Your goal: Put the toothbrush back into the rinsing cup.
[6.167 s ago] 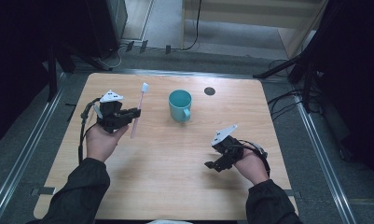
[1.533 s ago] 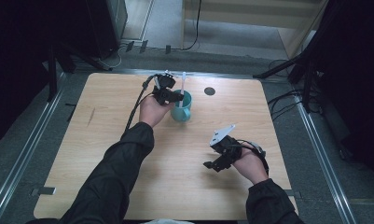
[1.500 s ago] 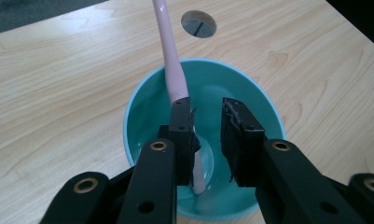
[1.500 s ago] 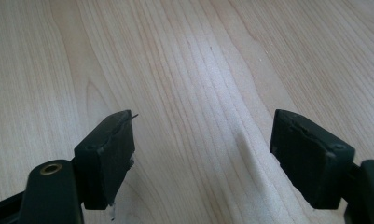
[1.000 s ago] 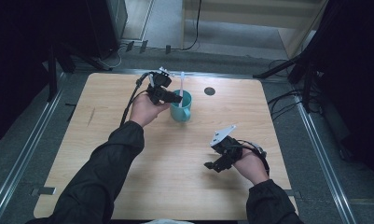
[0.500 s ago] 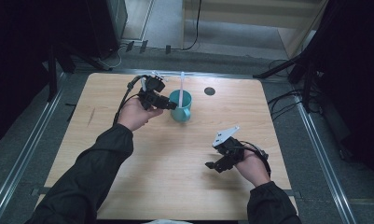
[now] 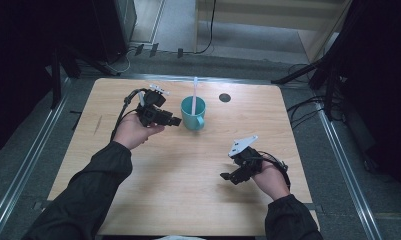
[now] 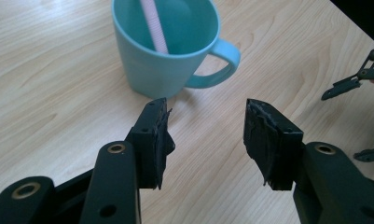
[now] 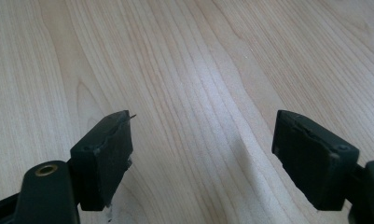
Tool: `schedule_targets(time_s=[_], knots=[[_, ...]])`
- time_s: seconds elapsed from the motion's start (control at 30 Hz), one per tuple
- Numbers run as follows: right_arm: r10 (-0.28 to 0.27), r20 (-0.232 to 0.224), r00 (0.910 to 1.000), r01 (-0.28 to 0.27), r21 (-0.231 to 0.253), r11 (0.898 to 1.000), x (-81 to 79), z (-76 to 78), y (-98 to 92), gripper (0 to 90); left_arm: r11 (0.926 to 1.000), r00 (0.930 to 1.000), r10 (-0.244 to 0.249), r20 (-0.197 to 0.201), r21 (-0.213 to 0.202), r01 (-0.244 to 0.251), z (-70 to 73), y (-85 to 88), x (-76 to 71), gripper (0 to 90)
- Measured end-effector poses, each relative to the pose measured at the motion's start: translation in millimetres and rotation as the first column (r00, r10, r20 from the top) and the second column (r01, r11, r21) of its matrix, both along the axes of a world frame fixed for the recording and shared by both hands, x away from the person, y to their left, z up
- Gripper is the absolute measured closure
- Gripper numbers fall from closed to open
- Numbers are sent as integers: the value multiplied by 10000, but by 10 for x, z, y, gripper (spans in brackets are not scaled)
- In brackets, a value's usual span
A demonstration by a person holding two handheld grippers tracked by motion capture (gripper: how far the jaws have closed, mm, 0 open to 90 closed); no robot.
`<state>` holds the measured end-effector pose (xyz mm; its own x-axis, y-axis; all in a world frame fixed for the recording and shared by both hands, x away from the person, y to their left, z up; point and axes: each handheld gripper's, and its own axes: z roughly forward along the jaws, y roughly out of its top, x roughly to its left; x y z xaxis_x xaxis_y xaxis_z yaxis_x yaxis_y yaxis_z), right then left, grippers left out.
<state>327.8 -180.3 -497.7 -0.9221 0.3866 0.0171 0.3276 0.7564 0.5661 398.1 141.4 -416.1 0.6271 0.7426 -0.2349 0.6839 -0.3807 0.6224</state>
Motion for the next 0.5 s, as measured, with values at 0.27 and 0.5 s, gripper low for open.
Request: schedule_targets(time_s=[0.27, 0.5], knots=[[83, 130, 9999, -81, -123, 9999, -19, -3, 23, 201, 9997, 9997, 212, -100, -70, -213, -135, 201, -198, 485], [260, 159, 9995, -256, -276, 9993, -18, -16, 59, 200, 9991, 9991, 409, -90, -59, -409, -280, 342, -397, 464]])
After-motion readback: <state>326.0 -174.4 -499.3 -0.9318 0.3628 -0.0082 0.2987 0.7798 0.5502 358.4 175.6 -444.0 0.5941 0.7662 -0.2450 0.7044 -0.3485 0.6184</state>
